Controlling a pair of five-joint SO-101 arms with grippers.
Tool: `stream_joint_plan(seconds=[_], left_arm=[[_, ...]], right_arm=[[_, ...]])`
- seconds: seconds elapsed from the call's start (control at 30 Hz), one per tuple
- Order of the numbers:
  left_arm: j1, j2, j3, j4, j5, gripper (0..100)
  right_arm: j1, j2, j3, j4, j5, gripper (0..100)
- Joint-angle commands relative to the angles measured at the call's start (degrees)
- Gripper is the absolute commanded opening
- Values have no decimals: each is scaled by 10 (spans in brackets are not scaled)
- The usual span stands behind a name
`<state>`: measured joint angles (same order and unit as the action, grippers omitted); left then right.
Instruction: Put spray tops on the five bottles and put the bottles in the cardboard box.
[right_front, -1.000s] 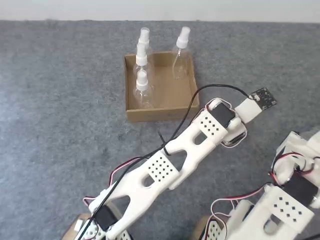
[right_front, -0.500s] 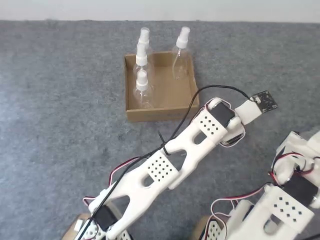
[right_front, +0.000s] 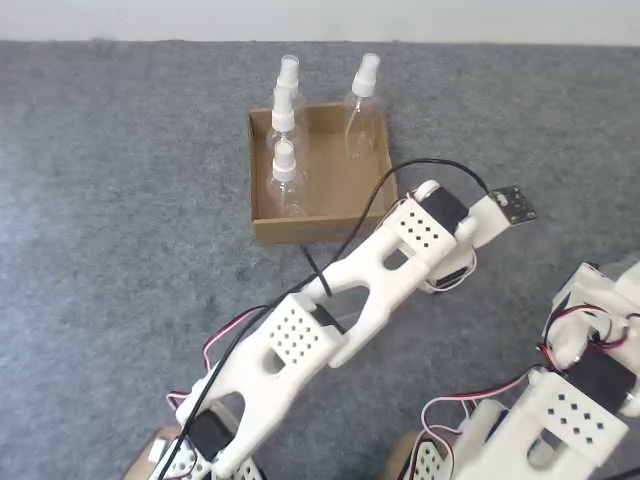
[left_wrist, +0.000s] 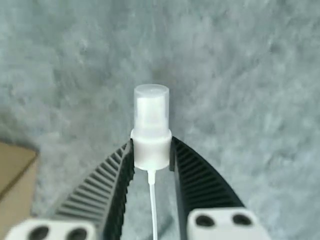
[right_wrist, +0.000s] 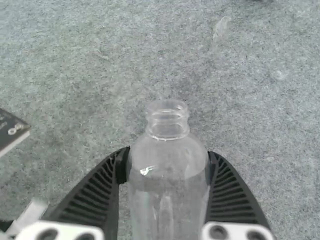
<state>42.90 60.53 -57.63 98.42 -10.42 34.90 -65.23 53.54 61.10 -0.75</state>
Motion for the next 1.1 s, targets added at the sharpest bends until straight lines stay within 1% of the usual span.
stream_joint_plan(seconds=[0.0,0.1,0.2,0.37,0.57,0.8,1.07], left_arm=[[-7,-96,82,23,-23,97],[-11,-120,127,23,-27,98],[-16,-126,145,23,-27,109],[-17,-113,142,19,-27,197],[-16,-73,135,15,-27,198],[-17,-33,51,21,-27,105],[-17,-34,39,22,-27,29]], right_arm=[[-6,-20,-8,-7,11,100],[-6,-20,-8,-7,11,100],[-6,-20,-8,-7,11,100],[-6,-20,-8,-7,11,100],[-7,-20,-8,-7,11,100],[-7,-20,-8,-7,11,100],[-7,-20,-8,-7,11,100]])
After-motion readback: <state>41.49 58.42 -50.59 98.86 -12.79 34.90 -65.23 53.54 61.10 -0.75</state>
